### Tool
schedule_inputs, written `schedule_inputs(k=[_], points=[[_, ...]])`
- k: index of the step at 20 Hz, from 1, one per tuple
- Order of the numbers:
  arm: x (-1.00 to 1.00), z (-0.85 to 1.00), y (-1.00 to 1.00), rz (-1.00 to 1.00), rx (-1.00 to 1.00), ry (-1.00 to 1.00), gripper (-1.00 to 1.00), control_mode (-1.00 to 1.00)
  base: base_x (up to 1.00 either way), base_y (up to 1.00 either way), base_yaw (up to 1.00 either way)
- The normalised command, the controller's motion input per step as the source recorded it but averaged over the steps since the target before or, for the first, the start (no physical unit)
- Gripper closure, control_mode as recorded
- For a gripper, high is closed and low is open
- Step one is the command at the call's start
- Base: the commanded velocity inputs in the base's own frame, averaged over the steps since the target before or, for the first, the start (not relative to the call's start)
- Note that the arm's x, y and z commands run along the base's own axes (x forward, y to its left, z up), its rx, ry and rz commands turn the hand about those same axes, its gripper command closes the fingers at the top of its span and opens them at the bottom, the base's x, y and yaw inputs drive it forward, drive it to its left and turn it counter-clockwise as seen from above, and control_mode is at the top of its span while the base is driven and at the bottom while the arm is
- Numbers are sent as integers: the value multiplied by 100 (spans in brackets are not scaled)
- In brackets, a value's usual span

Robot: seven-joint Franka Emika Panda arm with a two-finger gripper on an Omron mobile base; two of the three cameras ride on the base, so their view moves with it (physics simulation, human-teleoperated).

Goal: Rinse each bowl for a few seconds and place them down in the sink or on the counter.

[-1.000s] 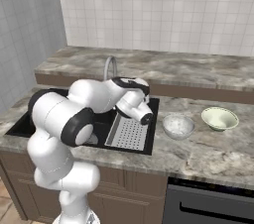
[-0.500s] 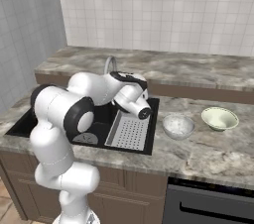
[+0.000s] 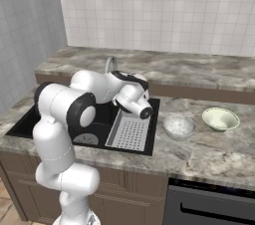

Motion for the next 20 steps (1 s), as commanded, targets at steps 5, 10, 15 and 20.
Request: schedule_inputs(k=[5, 10, 15, 20], points=[[0, -16, 0, 3, 0, 0, -100, -100, 0, 0, 0], [12, -2, 2, 3, 0, 0, -100, -100, 0, 0, 0], [17, 0, 0, 1, 0, 0, -100, -100, 0, 0, 0], [15, 0, 2, 2, 0, 1, -100, -100, 0, 0, 0]])
